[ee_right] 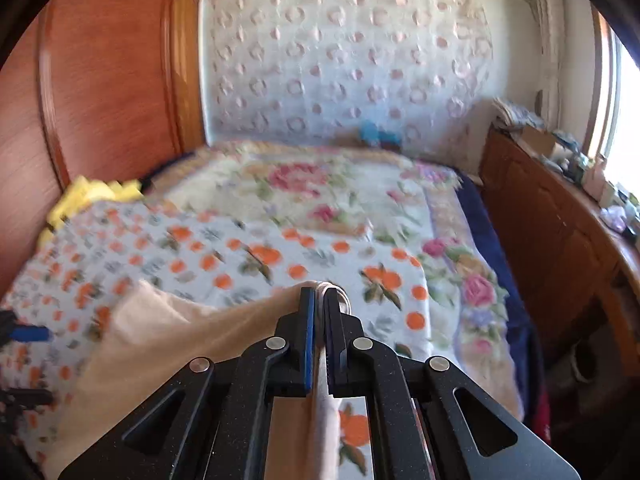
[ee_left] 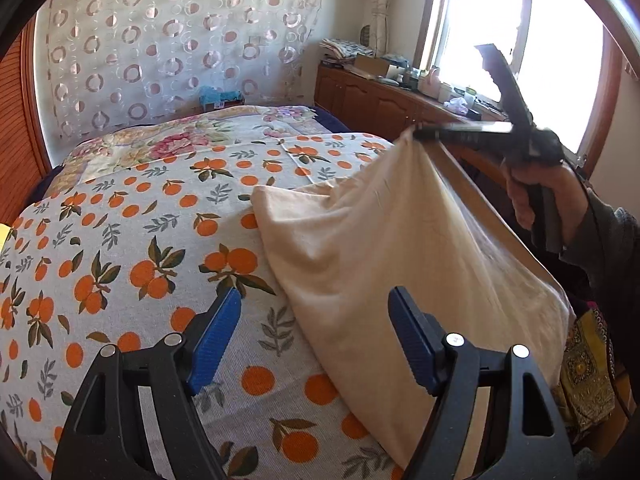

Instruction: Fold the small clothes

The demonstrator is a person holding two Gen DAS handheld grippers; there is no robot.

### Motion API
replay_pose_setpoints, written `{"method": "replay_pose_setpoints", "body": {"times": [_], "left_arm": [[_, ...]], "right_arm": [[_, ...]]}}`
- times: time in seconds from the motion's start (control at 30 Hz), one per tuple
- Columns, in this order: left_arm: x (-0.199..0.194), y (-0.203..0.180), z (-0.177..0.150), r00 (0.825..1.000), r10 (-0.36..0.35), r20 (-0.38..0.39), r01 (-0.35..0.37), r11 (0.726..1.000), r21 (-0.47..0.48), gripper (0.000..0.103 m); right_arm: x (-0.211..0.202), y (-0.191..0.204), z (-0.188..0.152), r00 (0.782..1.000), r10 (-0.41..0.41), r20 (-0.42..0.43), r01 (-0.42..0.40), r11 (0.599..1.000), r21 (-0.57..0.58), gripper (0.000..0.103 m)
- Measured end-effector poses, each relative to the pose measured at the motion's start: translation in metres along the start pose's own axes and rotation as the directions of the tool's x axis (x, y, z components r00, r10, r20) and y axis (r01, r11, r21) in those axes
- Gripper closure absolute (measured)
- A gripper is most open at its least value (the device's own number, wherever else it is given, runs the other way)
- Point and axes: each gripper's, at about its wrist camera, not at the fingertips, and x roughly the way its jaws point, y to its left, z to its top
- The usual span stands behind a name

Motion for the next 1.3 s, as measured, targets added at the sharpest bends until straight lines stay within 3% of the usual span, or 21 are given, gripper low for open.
{"method": "replay_pose_setpoints", "body": {"times": [0.07, 0.13, 0.2, 0.3, 0.5, 0.53, 0.57, 0.6, 0.67, 0.73, 0.83, 0.93, 0.97, 1.0, 1.1, 1.2, 1.3], "left_arm": [[0.007, 0.002, 0.005, 1.0, 0.009, -0.005, -0.009, 1.0, 0.011, 0.026], [0.018, 0.007, 0.014, 1.0, 0.01, -0.015, -0.01, 1.0, 0.015, 0.026], [0.035, 0.013, 0.025, 0.999, 0.014, -0.031, -0.013, 1.0, 0.023, 0.04], [0.065, 0.022, 0.041, 0.997, 0.025, -0.073, -0.023, 0.999, 0.023, 0.049], [0.103, 0.031, 0.063, 0.991, 0.034, -0.132, -0.035, 0.999, -0.003, 0.053], [0.105, 0.032, 0.064, 0.991, 0.014, -0.136, -0.014, 1.0, -0.006, 0.061], [0.105, 0.032, 0.064, 0.991, -0.001, -0.137, -0.001, 1.0, -0.011, 0.088], [0.101, 0.035, 0.066, 0.993, 0.013, -0.115, -0.016, 1.0, -0.025, 0.096], [0.083, 0.05, 0.07, 0.997, 0.073, -0.011, -0.073, 0.992, -0.1, 0.096], [0.075, 0.062, 0.072, 0.993, 0.121, -0.001, -0.12, 0.982, -0.148, 0.096], [0.07, 0.065, 0.074, 0.991, 0.136, -0.009, -0.136, 0.984, -0.115, 0.096], [0.059, 0.06, 0.073, 0.991, 0.132, -0.012, -0.133, 0.988, -0.082, 0.095], [0.052, 0.055, 0.072, 0.994, 0.11, -0.006, -0.11, 0.992, -0.055, 0.091], [0.046, 0.051, 0.07, 0.996, 0.093, 0.0, -0.093, 0.995, -0.036, 0.071], [0.024, 0.036, 0.055, 1.0, -0.008, 0.005, 0.008, 1.0, -0.004, 0.028], [0.003, 0.017, 0.031, 0.999, -0.035, -0.028, 0.037, 0.998, 0.05, 0.025], [-0.011, -0.001, 0.003, 0.998, -0.029, -0.054, 0.033, 0.997, 0.073, 0.025]], "right_arm": [[0.025, -0.005, -0.007, 0.993, -0.017, -0.116, 0.019, 1.0, 0.015, 0.095], [0.038, -0.008, -0.017, 0.981, 0.007, -0.193, -0.001, 0.999, 0.032, 0.079], [0.038, -0.01, -0.023, 0.98, -0.005, -0.198, 0.012, 0.999, 0.034, 0.074], [0.032, -0.018, -0.027, 0.982, 0.031, -0.184, -0.015, 0.996, 0.085, 0.064], [0.02, -0.022, -0.033, 0.983, 0.057, -0.177, -0.034, 0.991, 0.127, 0.062], [0.018, -0.025, -0.031, 0.983, 0.058, -0.176, -0.035, 0.99, 0.134, 0.061], [0.021, -0.023, -0.029, 0.983, 0.054, -0.174, -0.03, 0.99, 0.138, 0.061], [0.019, -0.025, -0.03, 0.984, 0.055, -0.172, -0.03, 0.989, 0.143, 0.061], [0.015, -0.03, -0.036, 0.983, 0.055, -0.175, -0.028, 0.988, 0.15, 0.061], [0.011, -0.035, -0.041, 0.984, 0.054, -0.173, -0.027, 0.987, 0.158, 0.061], [0.006, -0.041, -0.043, 0.985, 0.052, -0.165, -0.024, 0.985, 0.169, 0.061], [-0.009, -0.045, -0.042, 0.988, 0.064, -0.143, -0.037, 0.983, 0.18, 0.061], [-0.017, -0.045, -0.044, 0.988, 0.074, -0.134, -0.048, 0.982, 0.184, 0.061], [-0.026, -0.045, -0.046, 0.989, 0.081, -0.126, -0.057, 0.981, 0.184, 0.059], [-0.059, -0.039, -0.064, 0.989, 0.1, -0.105, -0.082, 0.983, 0.162, 0.048], [-0.093, -0.029, -0.095, 0.988, 0.113, -0.11, -0.098, 0.987, 0.13, 0.04], [-0.114, -0.021, -0.13, 0.982, 0.12, -0.147, -0.103, 0.988, 0.119, 0.039]]}}
